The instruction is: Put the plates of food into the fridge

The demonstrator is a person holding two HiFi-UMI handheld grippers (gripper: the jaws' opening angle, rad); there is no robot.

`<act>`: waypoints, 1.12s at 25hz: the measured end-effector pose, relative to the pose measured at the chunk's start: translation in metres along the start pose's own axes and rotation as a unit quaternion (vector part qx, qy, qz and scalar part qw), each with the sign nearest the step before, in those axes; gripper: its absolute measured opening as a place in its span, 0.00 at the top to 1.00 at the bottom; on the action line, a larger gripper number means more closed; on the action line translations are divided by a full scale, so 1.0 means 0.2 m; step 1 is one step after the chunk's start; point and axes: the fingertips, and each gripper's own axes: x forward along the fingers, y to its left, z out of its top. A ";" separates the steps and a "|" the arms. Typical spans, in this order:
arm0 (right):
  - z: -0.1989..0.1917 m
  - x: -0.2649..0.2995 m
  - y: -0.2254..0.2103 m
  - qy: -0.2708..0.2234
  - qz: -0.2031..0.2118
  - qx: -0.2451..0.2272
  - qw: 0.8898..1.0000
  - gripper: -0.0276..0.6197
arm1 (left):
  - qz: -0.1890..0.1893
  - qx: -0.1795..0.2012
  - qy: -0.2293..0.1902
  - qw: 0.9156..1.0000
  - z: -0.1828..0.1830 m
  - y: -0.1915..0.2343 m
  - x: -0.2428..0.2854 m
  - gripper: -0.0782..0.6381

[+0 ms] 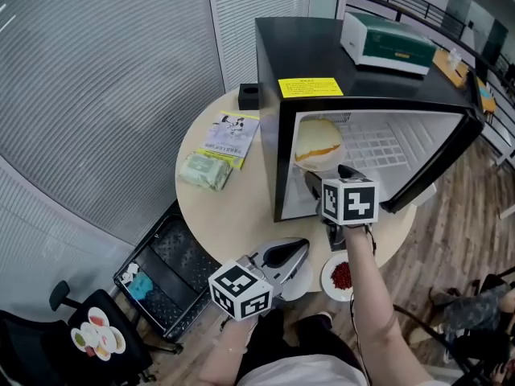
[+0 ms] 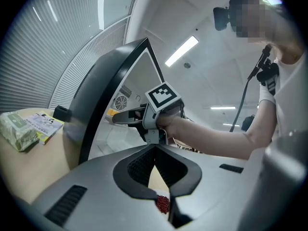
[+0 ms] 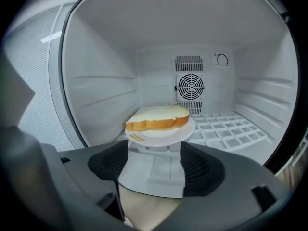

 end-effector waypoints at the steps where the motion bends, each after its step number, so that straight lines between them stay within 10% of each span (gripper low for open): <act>1: -0.01 -0.01 0.00 0.005 -0.001 -0.014 1.000 0.46 | 0.000 0.000 0.001 1.000 0.00 -0.01 0.00 0.88; 7: -0.05 -0.16 -0.04 -0.020 -0.017 -0.032 0.999 0.46 | 0.000 -0.006 0.002 1.000 -0.03 -0.04 0.02 0.88; 14: -0.32 -0.50 -0.01 -0.124 0.114 0.195 0.966 0.48 | 0.023 0.009 0.009 1.000 -0.09 -0.08 0.08 0.88; 16: -0.39 -0.60 -0.07 -0.147 0.095 0.219 0.960 0.89 | 0.031 0.022 0.014 0.999 -0.11 -0.11 0.11 0.88; 18: -0.44 -0.68 -0.12 -0.165 0.086 0.232 0.955 0.95 | 0.033 0.035 0.015 0.999 -0.12 -0.14 0.15 0.88; 28: -0.69 -0.93 -0.21 -0.164 -0.023 0.068 0.984 0.95 | 0.032 0.061 -0.001 0.998 -0.13 -0.31 0.25 0.88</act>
